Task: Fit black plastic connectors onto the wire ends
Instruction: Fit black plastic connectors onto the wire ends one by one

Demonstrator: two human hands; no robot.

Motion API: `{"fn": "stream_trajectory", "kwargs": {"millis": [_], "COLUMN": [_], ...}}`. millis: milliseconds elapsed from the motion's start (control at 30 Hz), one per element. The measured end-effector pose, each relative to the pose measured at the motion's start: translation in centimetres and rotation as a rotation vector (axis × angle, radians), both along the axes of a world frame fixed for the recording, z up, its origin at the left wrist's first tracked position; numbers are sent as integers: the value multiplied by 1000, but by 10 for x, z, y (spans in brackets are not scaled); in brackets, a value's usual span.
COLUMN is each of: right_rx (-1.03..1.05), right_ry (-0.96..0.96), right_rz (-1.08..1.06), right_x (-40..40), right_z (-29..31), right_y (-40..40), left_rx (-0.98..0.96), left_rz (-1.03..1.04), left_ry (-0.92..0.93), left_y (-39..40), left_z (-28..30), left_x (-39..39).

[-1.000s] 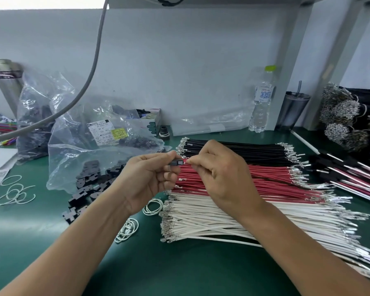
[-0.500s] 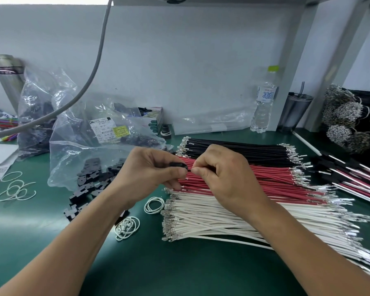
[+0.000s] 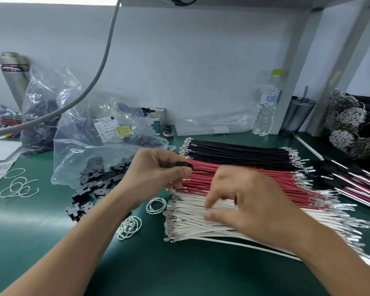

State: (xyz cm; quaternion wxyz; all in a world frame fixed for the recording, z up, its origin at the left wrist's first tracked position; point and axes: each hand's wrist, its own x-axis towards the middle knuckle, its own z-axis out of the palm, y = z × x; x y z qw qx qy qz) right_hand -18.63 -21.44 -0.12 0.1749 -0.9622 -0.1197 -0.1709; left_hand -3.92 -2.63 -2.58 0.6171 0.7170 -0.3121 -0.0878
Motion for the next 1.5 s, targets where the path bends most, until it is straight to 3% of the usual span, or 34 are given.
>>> {"fn": "stream_trajectory", "kwargs": {"millis": [67,200,367,467,733,1033,1167,1333,1500], "right_rx": [-75,-59,220,339,171,-8,-198,-153,-254], "right_ry": [96,57,57,-44,-360,-624,-601,-593,-604], "right_rz": [50,49,33,-14,-130,-88,-115,-106,-91], "right_x": [-9,-8,1,14,24,14,16,14,10], "right_z": [-16,-27,-14,1,-5,3,-3,-3,3], "right_y": [9,12,4,-5,-12,-12,-12,-13,-8], "left_rx": [-5,20,-31,-56,-83,-90,-102,-119,-145], "left_rz": [5,9,28,22,-21,-27,-52,-99,-138], "left_ry": [1,-15,25,35,71,132,161,192,211], "left_y": [-2,-7,-6,-4,-1,0,1,0,3], "left_z": [-1,-5,-5,-4,0,4,5,7,9], "left_x": [-2,-6,-2,-1,-1,-3,-3,-6,-5]}}
